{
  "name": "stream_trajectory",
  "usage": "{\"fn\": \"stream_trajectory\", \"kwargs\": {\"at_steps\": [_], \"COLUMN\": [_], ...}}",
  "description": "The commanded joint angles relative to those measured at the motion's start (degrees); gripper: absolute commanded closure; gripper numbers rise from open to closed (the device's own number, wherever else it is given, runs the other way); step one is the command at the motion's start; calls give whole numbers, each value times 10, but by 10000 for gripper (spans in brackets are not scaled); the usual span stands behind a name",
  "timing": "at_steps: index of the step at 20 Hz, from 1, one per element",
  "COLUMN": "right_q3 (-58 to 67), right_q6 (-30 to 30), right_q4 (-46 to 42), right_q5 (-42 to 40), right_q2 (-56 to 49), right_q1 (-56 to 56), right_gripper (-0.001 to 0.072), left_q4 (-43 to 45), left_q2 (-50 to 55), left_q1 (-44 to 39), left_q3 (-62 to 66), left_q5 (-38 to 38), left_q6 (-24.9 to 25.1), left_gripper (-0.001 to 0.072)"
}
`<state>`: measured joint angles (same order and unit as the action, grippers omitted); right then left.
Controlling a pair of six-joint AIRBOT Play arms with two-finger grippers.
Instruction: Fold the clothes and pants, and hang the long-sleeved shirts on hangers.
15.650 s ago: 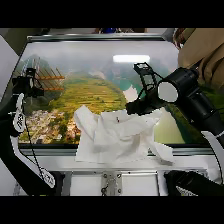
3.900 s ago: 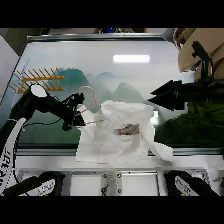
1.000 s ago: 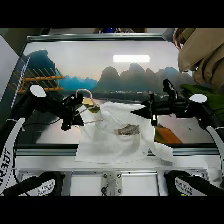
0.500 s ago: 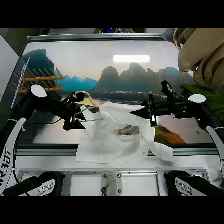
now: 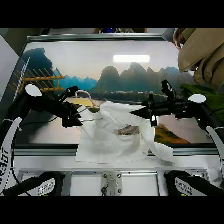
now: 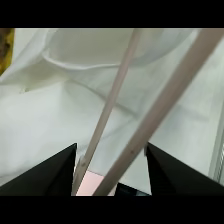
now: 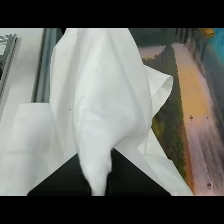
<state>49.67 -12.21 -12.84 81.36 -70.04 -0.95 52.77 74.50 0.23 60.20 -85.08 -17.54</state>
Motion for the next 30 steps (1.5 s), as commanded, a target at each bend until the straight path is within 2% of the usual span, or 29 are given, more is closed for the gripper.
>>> {"fn": "stream_trajectory", "kwargs": {"at_steps": [1, 4, 9, 11, 15, 19, 20, 22, 23, 27, 30], "right_q3": [0, 0, 0, 0, 0, 0, 0, 0, 0, 0, 0], "right_q6": [3, 25, 41, 52, 70, 82, 82, 82, 82, 82, 82], "right_q4": [1, 1, 52, 70, 81, 81, 81, 81, 79, 79, 79], "right_q5": [0, -2, -2, -6, -12, -28, -28, -30, -30, -30, -30], "right_q2": [0, 0, 8, 21, 54, 75, 76, 76, 76, 76, 76], "right_q1": [0, 0, -5, -13, -38, -40, -40, -40, -40, -40, -40], "right_gripper": [703, 703, 704, 704, 704, 704, 704, 704, 704, 704, 703], "left_q4": [-5, -5, -5, -4, 15, 12, 11, 12, 12, 13, 15], "left_q2": [-12, -60, -176, -220, -276, -306, -310, -311, -311, -311, -311], "left_q1": [32, 65, 146, 180, 207, 137, 106, 42, 7, -122, -171], "left_q3": [0, 0, 0, 0, -2, -67, -95, -143, -164, -209, -226], "left_q5": [10, 48, 121, 142, 135, 138, 151, 193, 226, 378, 435], "left_q6": [-41, -69, -168, -224, -409, -545, -589, -693, -724, -801, -841], "left_gripper": [272, 273, 272, 272, 272, 263, 144, 122, 122, 123, 124]}}
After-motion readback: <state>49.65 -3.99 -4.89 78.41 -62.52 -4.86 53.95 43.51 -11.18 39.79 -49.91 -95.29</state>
